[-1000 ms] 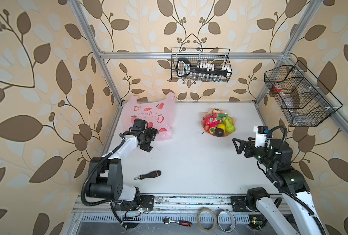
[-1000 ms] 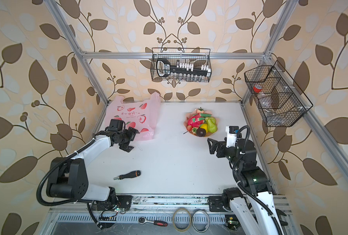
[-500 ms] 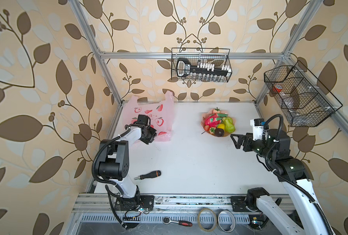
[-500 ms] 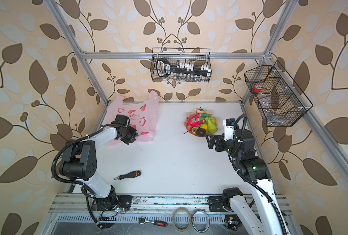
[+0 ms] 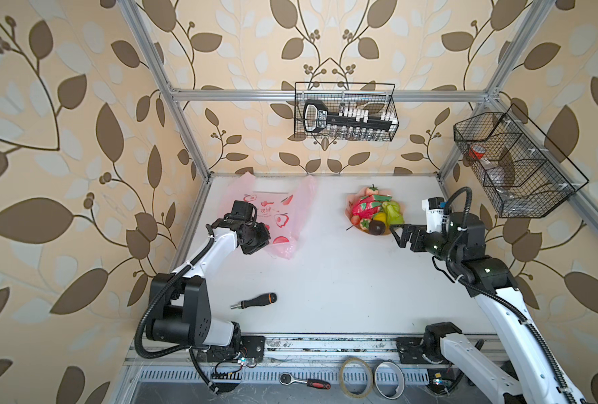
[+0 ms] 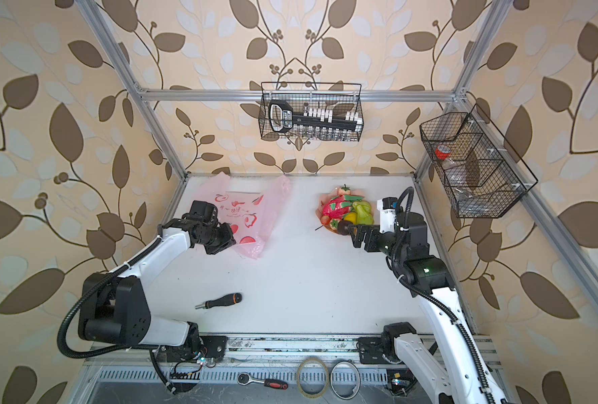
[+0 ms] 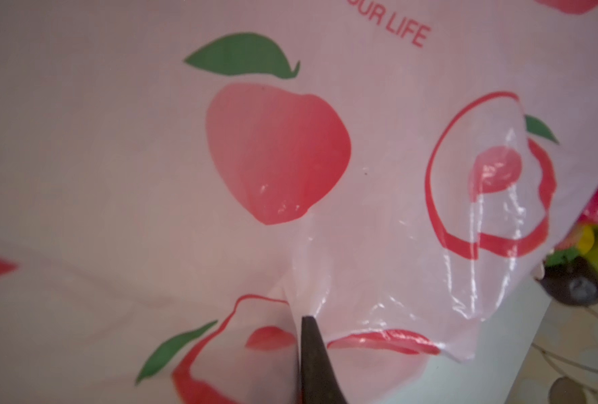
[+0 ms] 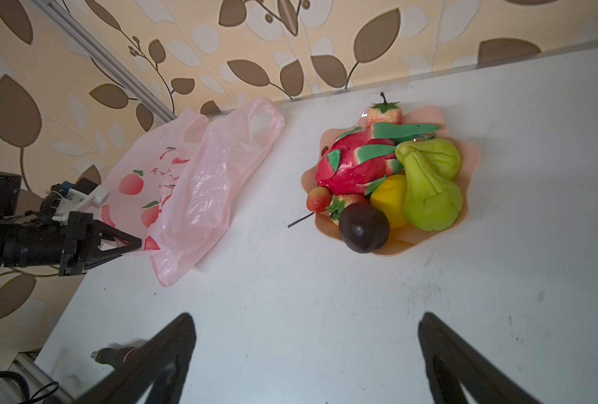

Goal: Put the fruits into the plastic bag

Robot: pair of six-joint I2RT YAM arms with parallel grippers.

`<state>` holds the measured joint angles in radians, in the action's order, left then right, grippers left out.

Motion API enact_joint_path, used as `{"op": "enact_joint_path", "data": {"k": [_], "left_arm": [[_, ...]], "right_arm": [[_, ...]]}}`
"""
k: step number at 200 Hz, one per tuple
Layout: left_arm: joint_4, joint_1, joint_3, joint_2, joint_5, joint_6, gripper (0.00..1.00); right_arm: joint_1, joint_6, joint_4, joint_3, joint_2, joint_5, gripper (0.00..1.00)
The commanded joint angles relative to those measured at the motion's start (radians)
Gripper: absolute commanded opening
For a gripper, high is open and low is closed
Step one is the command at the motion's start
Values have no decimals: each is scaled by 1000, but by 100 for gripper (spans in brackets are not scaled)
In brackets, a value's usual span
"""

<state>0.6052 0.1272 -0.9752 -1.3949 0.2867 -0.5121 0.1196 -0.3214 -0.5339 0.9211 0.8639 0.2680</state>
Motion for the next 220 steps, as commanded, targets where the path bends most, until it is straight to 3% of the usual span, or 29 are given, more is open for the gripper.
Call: {"op": "enact_joint_path", "data": {"k": [1, 39, 90, 116, 138, 173, 195, 209, 217, 220], "left_arm": [[91, 64, 30, 42, -19, 158, 11], [143, 95, 59, 85, -58, 235, 10], [249, 92, -39, 64, -74, 396, 0], [360, 91, -129, -23, -231, 509, 0], [303, 92, -122, -16, -244, 569, 0], [263, 85, -92, -17, -359, 676, 0], [200, 80, -17, -7, -504, 772, 0], [157, 79, 14, -7, -620, 791, 14], [148, 67, 7, -11, -648, 788, 31], [147, 62, 0, -10, -650, 787, 43]], "right_arm": [[-3, -102, 120, -30, 53, 96, 100], [38, -209, 208, -42, 144, 139, 100], [105, -211, 214, -53, 172, 138, 100], [106, -200, 177, -84, 120, 128, 100], [106, -188, 128, -104, 55, 108, 100], [107, -150, 13, -110, -43, 77, 100], [106, -140, -41, -101, -80, 70, 100], [106, -136, -63, -98, -97, 77, 100], [107, -132, -72, -96, -100, 81, 100], [106, -129, -77, -95, -103, 83, 100]]}}
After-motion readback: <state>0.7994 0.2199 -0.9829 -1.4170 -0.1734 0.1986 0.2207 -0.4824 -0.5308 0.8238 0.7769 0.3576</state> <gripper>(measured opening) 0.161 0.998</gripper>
